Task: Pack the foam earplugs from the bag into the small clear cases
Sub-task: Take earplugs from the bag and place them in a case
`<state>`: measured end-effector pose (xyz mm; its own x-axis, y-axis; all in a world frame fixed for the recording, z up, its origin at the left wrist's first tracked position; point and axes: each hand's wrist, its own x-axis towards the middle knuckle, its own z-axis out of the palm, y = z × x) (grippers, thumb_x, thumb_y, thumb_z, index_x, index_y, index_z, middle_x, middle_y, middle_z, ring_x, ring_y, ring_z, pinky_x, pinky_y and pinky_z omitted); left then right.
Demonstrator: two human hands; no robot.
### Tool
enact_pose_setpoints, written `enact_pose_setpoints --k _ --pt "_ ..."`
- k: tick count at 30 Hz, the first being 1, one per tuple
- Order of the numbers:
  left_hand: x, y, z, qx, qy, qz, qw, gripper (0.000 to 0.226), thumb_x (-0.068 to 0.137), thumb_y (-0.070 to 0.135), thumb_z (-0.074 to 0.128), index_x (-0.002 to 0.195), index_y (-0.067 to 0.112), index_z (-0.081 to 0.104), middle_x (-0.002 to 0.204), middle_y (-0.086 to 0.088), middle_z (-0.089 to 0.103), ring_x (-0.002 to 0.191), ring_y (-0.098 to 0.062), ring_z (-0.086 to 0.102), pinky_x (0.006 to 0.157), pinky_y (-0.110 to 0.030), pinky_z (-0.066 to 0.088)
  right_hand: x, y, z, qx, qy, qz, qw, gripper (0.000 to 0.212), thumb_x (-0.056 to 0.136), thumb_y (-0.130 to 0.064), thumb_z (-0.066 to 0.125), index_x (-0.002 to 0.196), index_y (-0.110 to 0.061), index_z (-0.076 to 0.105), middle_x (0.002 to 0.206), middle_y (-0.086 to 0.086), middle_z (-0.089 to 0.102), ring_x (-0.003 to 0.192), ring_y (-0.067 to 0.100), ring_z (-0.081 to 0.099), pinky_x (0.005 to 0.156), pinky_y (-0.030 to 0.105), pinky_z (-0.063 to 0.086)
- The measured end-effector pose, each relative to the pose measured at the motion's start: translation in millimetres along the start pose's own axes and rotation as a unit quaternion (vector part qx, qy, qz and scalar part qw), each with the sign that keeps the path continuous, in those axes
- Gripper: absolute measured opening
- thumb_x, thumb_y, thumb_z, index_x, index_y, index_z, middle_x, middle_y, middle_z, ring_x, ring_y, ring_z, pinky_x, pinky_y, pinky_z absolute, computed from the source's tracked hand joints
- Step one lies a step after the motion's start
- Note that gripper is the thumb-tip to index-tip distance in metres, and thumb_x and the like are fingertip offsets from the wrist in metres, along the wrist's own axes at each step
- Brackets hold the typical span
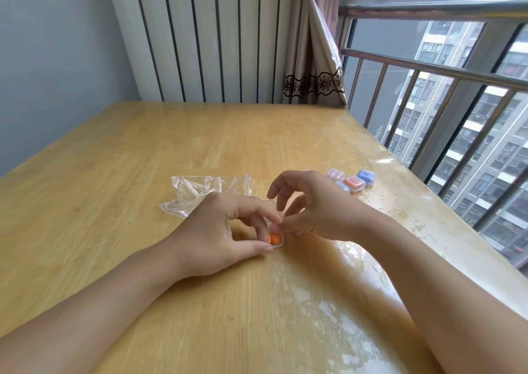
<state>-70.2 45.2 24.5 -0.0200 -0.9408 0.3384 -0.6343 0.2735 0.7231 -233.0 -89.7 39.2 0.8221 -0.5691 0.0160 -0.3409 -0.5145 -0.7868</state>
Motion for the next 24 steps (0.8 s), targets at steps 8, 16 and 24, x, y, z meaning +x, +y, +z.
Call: enact_pose_setpoints --k 8,16,24 --pt "-0.2 1.9 3.2 -0.079 0.014 -0.066 0.995 0.036 0.074 0.005 0.085 0.103 0.022 0.074 0.072 0.0 0.075 0.089 -0.016 0.075 0.088 -0.013 0.052 1.3 1.8 -2.8 0.045 -0.05 0.017 0.998 0.032 0.081 -0.007 0.084 0.109 -0.012 0.07 0.099 0.015 0.074 0.074 0.015 0.07 0.063 0.026 0.056" --pt "-0.6 1.0 5.7 -0.039 0.048 -0.08 0.995 0.033 0.072 0.003 0.085 0.093 0.025 0.074 0.07 0.004 0.072 0.071 -0.022 0.07 0.078 -0.04 0.058 2.5 2.2 0.6 0.068 0.022 0.035 0.997 0.025 0.086 -0.011 0.079 0.108 -0.01 0.066 0.09 0.004 0.07 0.061 0.015 0.067 0.056 0.027 0.056" --pt "2.4 -1.9 9.4 -0.121 0.077 -0.097 0.985 0.044 0.066 -0.001 0.089 0.097 0.02 0.065 0.083 -0.01 0.067 0.076 -0.027 0.07 0.078 -0.039 0.061 -2.5 -4.9 1.4 -0.076 0.022 -0.027 0.997 0.019 0.078 -0.027 0.087 0.086 -0.018 0.073 0.074 -0.012 0.068 0.067 0.017 0.067 0.06 0.031 0.052"
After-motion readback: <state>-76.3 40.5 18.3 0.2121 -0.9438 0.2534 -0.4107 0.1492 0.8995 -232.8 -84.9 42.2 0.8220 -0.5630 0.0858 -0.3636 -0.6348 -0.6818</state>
